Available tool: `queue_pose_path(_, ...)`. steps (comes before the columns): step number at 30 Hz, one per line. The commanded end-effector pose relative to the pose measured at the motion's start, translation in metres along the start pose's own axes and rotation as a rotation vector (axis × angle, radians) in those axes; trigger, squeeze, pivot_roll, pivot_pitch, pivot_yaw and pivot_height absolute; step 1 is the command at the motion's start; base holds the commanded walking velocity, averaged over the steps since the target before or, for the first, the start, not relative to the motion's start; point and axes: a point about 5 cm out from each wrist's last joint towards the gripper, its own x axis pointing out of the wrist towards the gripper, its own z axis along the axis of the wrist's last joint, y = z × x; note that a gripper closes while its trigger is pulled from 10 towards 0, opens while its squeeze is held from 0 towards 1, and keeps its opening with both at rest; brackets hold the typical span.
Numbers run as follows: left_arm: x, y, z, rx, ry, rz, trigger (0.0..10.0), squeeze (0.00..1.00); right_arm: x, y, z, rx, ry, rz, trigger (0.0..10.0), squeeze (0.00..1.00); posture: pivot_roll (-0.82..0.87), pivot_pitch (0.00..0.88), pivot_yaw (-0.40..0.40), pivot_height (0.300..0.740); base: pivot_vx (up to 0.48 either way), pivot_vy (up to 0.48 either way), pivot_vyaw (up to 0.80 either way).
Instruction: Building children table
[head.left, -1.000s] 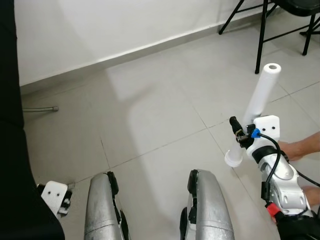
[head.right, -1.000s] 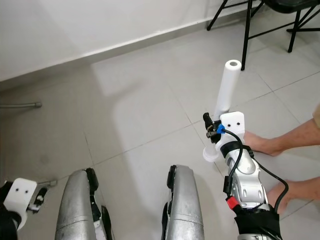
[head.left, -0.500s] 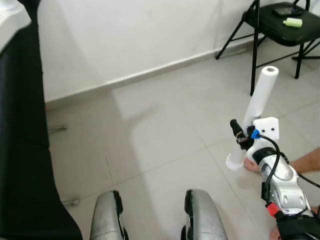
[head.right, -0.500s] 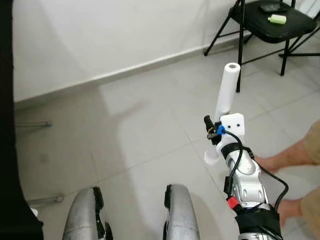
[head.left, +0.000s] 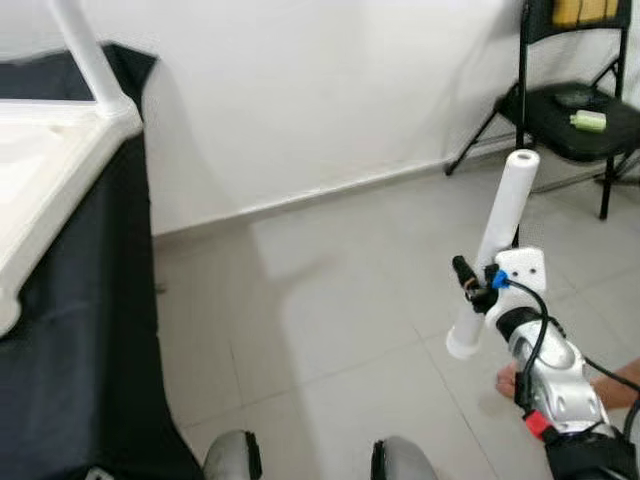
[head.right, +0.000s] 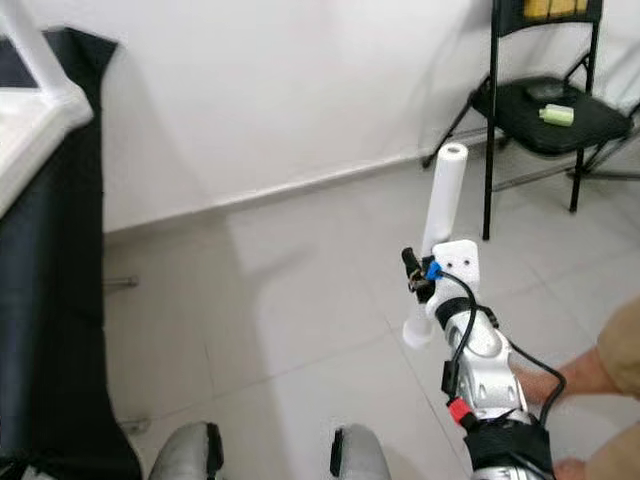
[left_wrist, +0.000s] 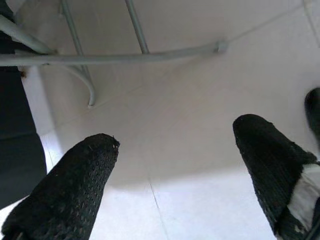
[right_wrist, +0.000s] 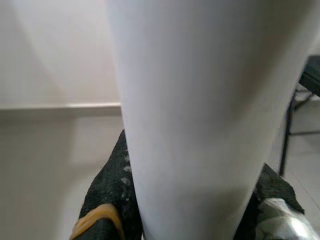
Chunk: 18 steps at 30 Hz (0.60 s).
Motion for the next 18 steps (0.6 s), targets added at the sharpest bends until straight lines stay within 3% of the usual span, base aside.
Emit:
queue_pose_path(1, -0.001, 0.0011, -0.0112, 0.004, 0.046, 0.014, 10.0, 0.0, -0.0029, 0.0022, -0.0063, -0.008, 0.018, 0.008, 10.0, 0.0, 0.11, 0.094, -0.038, 0.705, 0.0, 0.0, 0.0)
queue_pose_path(10, 0.0039, -0.0023, -0.0108, -0.069, 0.08, 0.022, 10.0, 0.0, -0.0034, 0.0063, -0.0103, 0.017, 0.031, 0.011, 10.0, 0.0, 0.11, 0.082, -0.039, 0.735, 0.0, 0.0, 0.0)
queue_pose_path(18, 0.0058, -0.0077, -0.0118, -0.072, 0.097, 0.012, 10.0, 0.0, 0.0, 0.006, -0.0101, 0.022, 0.042, 0.009, 10.0, 0.0, 0.11, 0.08, -0.036, 0.74, 0.0, 0.0, 0.0)
